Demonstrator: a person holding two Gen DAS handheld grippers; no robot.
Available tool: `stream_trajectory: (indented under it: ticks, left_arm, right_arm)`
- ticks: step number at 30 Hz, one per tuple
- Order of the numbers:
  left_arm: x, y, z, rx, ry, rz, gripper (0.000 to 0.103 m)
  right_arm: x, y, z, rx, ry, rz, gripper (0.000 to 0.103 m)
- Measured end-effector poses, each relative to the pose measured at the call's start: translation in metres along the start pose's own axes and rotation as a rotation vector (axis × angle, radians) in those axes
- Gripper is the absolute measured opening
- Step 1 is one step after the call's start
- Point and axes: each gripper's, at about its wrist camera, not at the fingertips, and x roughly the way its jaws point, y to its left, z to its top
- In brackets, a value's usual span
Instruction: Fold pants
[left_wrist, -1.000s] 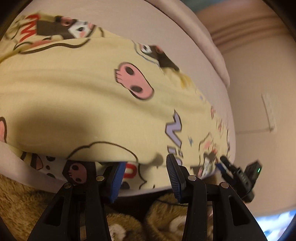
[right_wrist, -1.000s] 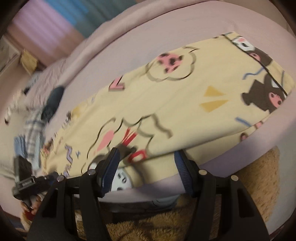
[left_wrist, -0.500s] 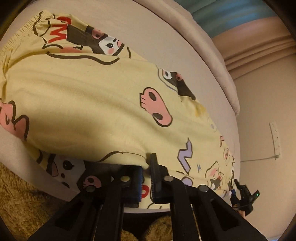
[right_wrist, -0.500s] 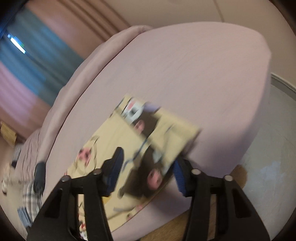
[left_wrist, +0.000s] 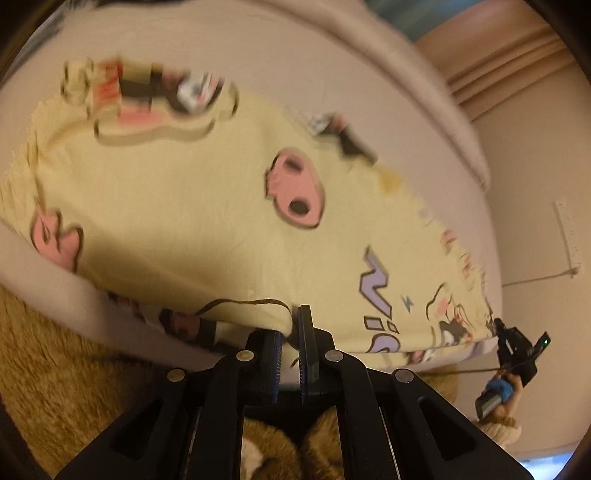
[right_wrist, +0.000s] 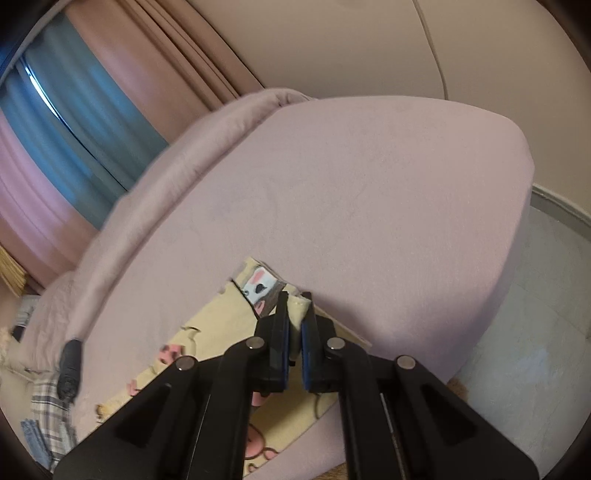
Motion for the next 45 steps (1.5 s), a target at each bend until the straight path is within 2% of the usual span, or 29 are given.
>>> stream_trajectory:
  ticks: [3,5,6,7,8,9,10,11,14,18,21,24,26,27,28,31,34,41,45]
  left_arm:
    - [0.008,0.004,-0.003,0.001,0.036,0.028,0.006]
    - [0.005,0.003,-0.003,0.025,0.053,0.047,0.012]
    - [0.002,0.001,-0.002,0.047,0.056,0.057,0.02]
    - [-0.001,-0.002,-0.002,0.074,0.055,0.066,0.031]
    - [-0.006,-0.006,-0.001,0.112,0.047,0.078,0.035]
    - [-0.011,-0.009,-0.002,0.142,0.031,0.09,0.04]
    - [-0.016,-0.013,-0.001,0.168,0.013,0.099,0.04]
    - [-0.022,-0.017,-0.001,0.194,-0.008,0.11,0.041]
    - [-0.031,-0.031,0.003,0.223,-0.045,0.118,0.041]
    - [-0.03,-0.043,0.018,0.232,-0.08,0.081,0.041]
    - [-0.018,-0.047,0.025,0.242,-0.129,0.053,0.041]
    - [0.007,-0.039,0.028,0.234,-0.099,0.084,0.041]
    - [0.029,-0.029,0.025,0.238,-0.057,0.132,0.041]
    - [0.034,-0.025,0.021,0.257,-0.073,0.132,0.041]
    - [0.031,-0.024,0.014,0.289,-0.129,0.118,0.041]
    - [0.03,-0.027,0.003,0.333,-0.149,0.155,0.041]
    - [0.03,-0.03,-0.004,0.365,-0.142,0.19,0.041]
    - [0.021,-0.019,-0.006,0.293,-0.131,0.131,0.041]
    - [0.022,-0.029,-0.003,0.307,-0.088,0.178,0.041]
  right_arm:
    - [0.012,-0.003,-0.014,-0.053,0.046,-0.091,0.01]
    - [0.011,-0.008,-0.019,-0.084,0.046,-0.101,0.007]
    - [0.008,-0.009,-0.018,-0.101,0.041,-0.109,0.008]
    - [0.005,-0.007,-0.016,-0.127,0.041,-0.127,0.014]
    - [0.004,-0.005,-0.013,-0.151,0.038,-0.16,0.018]
    - [0.002,-0.005,-0.012,-0.182,0.024,-0.226,0.029]
    - [-0.002,-0.006,-0.01,-0.203,0.009,-0.27,0.034]
    - [-0.009,-0.005,-0.009,-0.216,-0.007,-0.273,0.034]
    - [-0.024,0.002,-0.008,-0.215,0.008,-0.159,0.036]
    - [-0.03,0.031,-0.025,-0.294,0.058,-0.034,0.048]
    - [-0.018,0.041,-0.049,-0.354,0.127,0.027,0.046]
    - [0.005,0.03,-0.065,-0.35,0.2,-0.05,0.046]
    - [0.005,0.025,-0.067,-0.342,0.171,-0.034,0.046]
    - [0.004,0.023,-0.067,-0.341,0.176,-0.042,0.046]
    - [0.004,0.022,-0.066,-0.337,0.176,-0.052,0.046]
    - [0.004,0.021,-0.066,-0.335,0.174,-0.07,0.046]
    - [0.004,0.021,-0.066,-0.341,0.166,-0.077,0.046]
    - [0.003,0.027,-0.067,-0.349,0.158,-0.101,0.046]
    - [0.005,0.026,-0.065,-0.341,0.158,-0.095,0.046]
